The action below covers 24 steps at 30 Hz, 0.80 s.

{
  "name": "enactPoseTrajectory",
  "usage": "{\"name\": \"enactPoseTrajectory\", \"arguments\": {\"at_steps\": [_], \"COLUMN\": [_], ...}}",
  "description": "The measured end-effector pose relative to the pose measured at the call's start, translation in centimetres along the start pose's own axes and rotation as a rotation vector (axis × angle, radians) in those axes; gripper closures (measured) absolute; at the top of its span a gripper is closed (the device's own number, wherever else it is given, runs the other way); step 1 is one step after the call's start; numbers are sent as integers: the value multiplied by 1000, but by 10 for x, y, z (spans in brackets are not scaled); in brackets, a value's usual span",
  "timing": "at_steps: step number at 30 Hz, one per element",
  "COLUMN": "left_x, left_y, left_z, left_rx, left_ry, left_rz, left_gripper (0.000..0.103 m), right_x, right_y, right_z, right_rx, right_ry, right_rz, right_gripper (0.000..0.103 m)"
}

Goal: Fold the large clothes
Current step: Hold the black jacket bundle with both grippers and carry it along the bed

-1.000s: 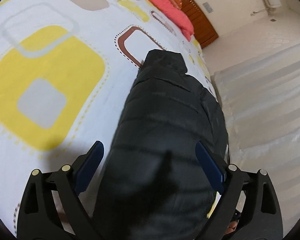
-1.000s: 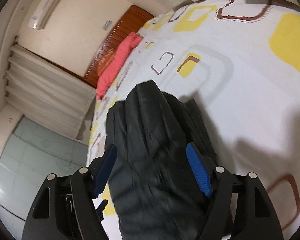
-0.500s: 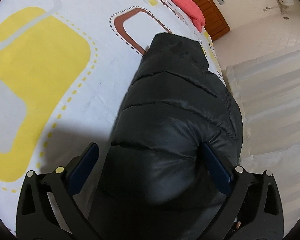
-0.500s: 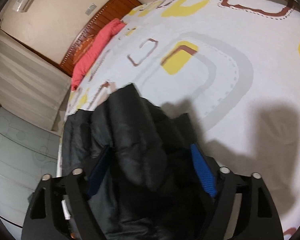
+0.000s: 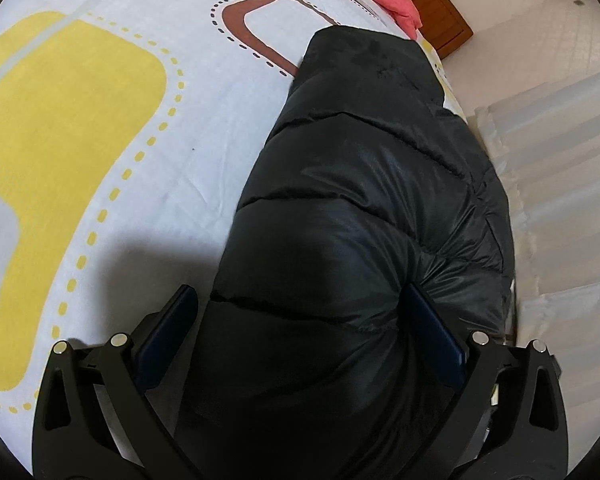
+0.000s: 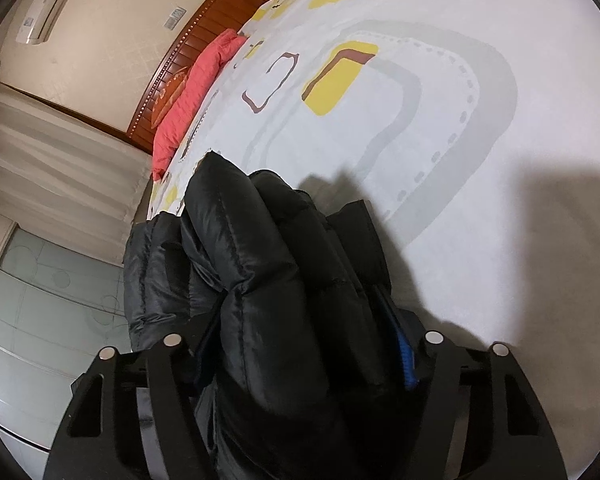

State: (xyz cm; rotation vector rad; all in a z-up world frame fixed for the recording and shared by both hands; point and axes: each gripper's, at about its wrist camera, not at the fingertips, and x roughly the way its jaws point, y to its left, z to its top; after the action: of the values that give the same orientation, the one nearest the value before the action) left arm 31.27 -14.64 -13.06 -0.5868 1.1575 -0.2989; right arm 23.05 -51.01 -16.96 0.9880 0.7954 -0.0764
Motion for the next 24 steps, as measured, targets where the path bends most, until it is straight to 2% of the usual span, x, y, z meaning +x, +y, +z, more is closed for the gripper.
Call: {"name": "enactPoseTrajectory", "arguments": {"at_steps": [5, 12, 16, 20, 24], "left_x": [-5, 4, 1, -7, -2], "left_y": [1, 2, 6, 16, 22], "left_z": [-5, 7, 12, 11, 8], "left_rx": [11, 0, -20, -71, -76], "left_ry": [-14, -7, 24, 99, 109], "left_rz": [-4, -23, -60, -104, -162], "left_gripper": [2, 2, 2, 2, 2], "right_x": [-1, -3, -9, -14, -14], "right_y": [0, -1, -4, -7, -13], "right_z": [-1, 4, 6, 4, 5], "right_rx": [-8, 10, 20, 4, -21], "right_ry": [-3, 19, 41, 72, 90], "right_rz": [5, 38, 74, 109, 145], "right_gripper": [37, 33, 30, 25, 21]}}
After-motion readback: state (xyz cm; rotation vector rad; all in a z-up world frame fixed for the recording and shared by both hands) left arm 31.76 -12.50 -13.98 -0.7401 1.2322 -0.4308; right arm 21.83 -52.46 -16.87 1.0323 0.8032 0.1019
